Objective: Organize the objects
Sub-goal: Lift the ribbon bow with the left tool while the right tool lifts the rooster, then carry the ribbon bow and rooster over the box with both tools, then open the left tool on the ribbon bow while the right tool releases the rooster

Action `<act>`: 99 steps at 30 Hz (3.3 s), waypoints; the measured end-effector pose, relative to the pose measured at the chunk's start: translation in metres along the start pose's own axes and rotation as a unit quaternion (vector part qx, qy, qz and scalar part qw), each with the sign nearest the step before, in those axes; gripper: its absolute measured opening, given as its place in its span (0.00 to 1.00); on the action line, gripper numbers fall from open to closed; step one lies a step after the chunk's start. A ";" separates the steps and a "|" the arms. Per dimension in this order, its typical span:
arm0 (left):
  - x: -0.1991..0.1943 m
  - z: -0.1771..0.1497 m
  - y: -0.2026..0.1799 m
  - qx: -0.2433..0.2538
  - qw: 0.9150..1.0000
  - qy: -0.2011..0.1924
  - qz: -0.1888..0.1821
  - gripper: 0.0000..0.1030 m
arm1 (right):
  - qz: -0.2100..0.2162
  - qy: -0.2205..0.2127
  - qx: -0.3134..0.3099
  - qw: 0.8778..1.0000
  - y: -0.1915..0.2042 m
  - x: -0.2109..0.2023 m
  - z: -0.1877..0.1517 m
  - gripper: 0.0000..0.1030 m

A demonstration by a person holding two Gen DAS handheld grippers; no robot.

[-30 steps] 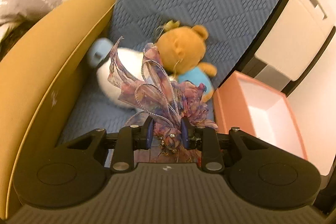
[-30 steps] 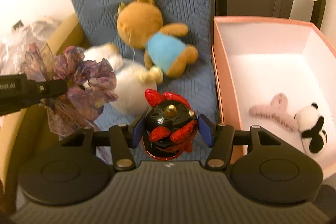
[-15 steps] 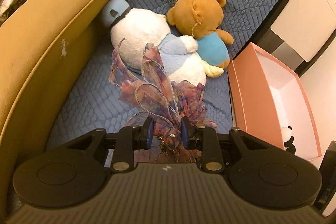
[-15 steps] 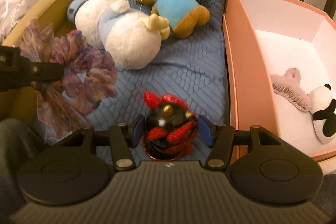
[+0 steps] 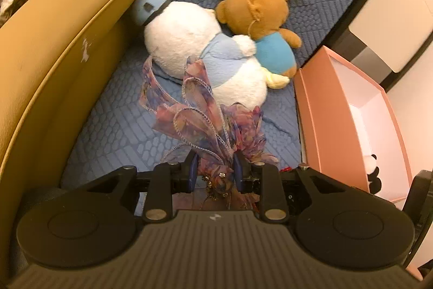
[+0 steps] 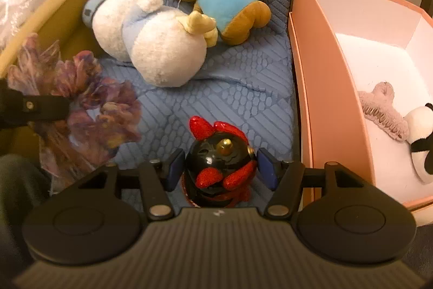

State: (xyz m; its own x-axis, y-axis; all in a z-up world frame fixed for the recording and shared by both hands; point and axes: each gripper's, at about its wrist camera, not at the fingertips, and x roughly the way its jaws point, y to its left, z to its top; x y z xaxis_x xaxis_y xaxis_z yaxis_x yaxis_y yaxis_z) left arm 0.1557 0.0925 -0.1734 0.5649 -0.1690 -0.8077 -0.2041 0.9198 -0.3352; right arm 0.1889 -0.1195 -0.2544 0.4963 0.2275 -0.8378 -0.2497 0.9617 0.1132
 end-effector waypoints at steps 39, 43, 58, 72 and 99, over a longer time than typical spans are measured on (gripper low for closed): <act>-0.104 -0.029 -0.143 0.080 0.991 -0.022 -0.103 0.31 | -0.008 -0.130 0.076 0.989 -0.064 -0.229 -0.010 0.60; -0.101 -0.027 -0.170 0.089 0.989 -0.020 -0.117 0.31 | -0.014 -0.139 0.080 0.987 -0.081 -0.240 -0.008 0.60; -0.058 -0.011 -0.231 0.097 0.987 -0.006 -0.126 0.31 | -0.015 -0.141 0.106 0.984 -0.148 -0.230 0.003 0.60; 0.031 0.009 -0.268 0.104 0.988 0.034 -0.111 0.31 | -0.029 -0.105 0.125 0.986 -0.213 -0.167 0.030 0.60; 0.127 0.017 -0.271 0.091 0.990 0.082 -0.073 0.56 | -0.039 -0.034 0.120 0.991 -0.250 -0.064 0.044 0.61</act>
State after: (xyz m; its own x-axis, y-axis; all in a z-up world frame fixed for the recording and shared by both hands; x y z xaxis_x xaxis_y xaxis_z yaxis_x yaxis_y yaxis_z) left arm 0.2964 -0.1718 -0.1764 0.4377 -0.3459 -0.8299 0.0250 0.9274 -0.3733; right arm 0.2563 -0.3672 -0.2057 0.5639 0.1535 -0.8115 -0.0069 0.9834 0.1812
